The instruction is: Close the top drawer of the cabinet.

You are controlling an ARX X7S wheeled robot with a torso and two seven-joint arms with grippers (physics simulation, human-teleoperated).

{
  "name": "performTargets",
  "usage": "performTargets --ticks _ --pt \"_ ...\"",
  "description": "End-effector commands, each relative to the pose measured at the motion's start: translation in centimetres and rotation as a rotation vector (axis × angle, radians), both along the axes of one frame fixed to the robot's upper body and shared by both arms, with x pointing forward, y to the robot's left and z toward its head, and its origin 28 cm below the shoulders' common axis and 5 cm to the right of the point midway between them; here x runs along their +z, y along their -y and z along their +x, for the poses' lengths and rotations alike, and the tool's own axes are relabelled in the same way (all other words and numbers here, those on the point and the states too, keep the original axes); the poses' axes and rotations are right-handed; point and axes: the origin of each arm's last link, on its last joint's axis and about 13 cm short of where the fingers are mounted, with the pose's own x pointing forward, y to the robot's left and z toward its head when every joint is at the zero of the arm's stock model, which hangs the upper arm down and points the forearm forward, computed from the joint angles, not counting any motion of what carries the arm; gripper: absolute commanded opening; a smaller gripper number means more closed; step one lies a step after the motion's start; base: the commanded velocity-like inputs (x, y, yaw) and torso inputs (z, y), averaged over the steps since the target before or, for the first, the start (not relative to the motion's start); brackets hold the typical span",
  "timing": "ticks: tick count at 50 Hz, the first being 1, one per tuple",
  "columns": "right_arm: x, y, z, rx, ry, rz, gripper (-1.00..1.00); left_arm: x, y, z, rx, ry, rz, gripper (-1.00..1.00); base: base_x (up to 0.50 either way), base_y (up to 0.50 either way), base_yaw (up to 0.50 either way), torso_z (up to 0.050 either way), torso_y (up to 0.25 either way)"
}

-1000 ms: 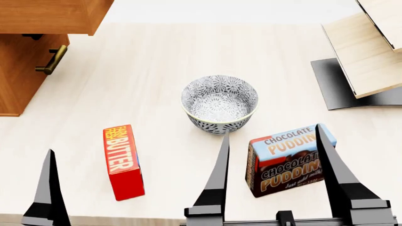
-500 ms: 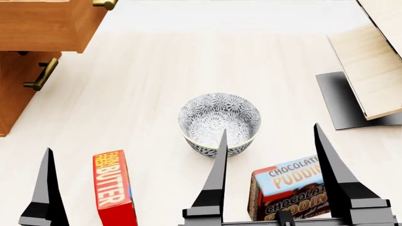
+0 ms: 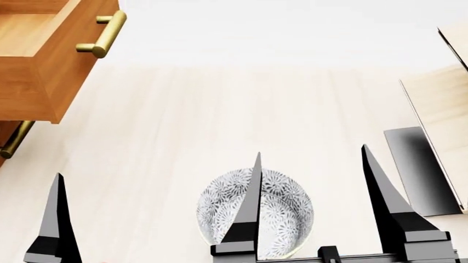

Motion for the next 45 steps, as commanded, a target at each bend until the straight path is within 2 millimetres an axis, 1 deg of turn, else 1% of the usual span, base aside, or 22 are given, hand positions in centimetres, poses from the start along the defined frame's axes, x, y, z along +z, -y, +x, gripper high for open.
performTargets --ticks 1,8,17,25,26,27,28,29,30,31,33,38,39,41,45 --pt "0.0 0.0 0.0 0.003 -0.001 -0.001 1.00 -0.1 0.0 0.1 -0.001 -0.001 0.000 1.00 0.50 0.00 0.00 0.000 0.000" --pt "0.1 0.1 0.1 -0.022 -0.002 0.016 1.00 0.0 0.0 0.0 -0.002 -0.002 0.000 1.00 0.48 0.00 0.00 0.000 0.002" --pt "0.1 0.0 0.0 -0.012 0.012 0.005 1.00 0.1 0.0 -0.1 -0.002 -0.002 0.001 1.00 0.00 0.00 0.00 0.000 0.000" --pt "0.1 -0.1 0.0 -0.007 0.012 0.003 1.00 -0.2 0.1 0.0 -0.008 -0.011 0.005 1.00 0.00 0.00 0.00 0.000 0.000" --pt "0.2 0.0 -0.2 0.011 0.015 0.003 1.00 -1.3 4.0 2.9 -0.152 -0.158 0.019 1.00 0.00 0.00 0.00 0.000 0.000" --pt "0.3 0.0 -0.2 0.010 0.015 0.004 1.00 -1.1 5.5 5.4 -0.199 -0.211 0.098 1.00 0.00 0.00 0.00 0.000 0.000" --pt "0.3 0.1 -0.2 0.010 0.016 0.005 1.00 2.1 5.7 7.3 -0.193 -0.080 0.110 1.00 0.00 0.00 0.00 0.000 0.000" --pt "0.3 0.1 -0.2 0.010 0.016 0.005 1.00 3.8 5.7 7.9 -0.189 -0.012 0.117 1.00 0.00 0.00 0.00 0.000 0.000" --pt "0.3 0.1 -0.2 0.010 0.016 0.005 1.00 3.8 5.7 7.9 -0.189 -0.012 0.117 1.00 0.00 0.00 0.00 0.000 0.000" --pt "0.3 0.0 -0.3 0.013 0.019 0.005 1.00 5.1 6.3 9.6 -0.203 -0.001 0.138 1.00 0.00 0.00 0.00 0.000 0.000" --pt "0.4 0.0 -0.3 0.016 0.022 0.004 1.00 5.8 6.6 10.4 -0.206 0.004 0.141 1.00 0.00 0.00 0.00 0.000 0.000" --pt "0.8 0.2 -0.5 0.016 0.033 0.008 1.00 6.7 7.0 12.5 -0.207 -0.005 0.146 1.00 0.00 0.00 0.00 0.000 0.000" --pt "0.9 0.2 -0.5 0.016 0.036 0.010 1.00 6.8 7.1 12.9 -0.236 -0.022 0.124 1.00 0.00 0.00 0.00 0.000 0.000" --pt "1.2 0.2 -0.7 0.020 0.043 0.011 1.00 7.0 7.2 13.5 -0.220 -0.015 0.151 1.00 0.00 0.00 0.00 0.000 0.000" --pt "1.8 0.0 -1.0 0.032 0.060 0.005 1.00 7.3 7.6 15.3 -0.216 -0.030 0.185 1.00 0.00 0.00 0.00 0.000 0.000"
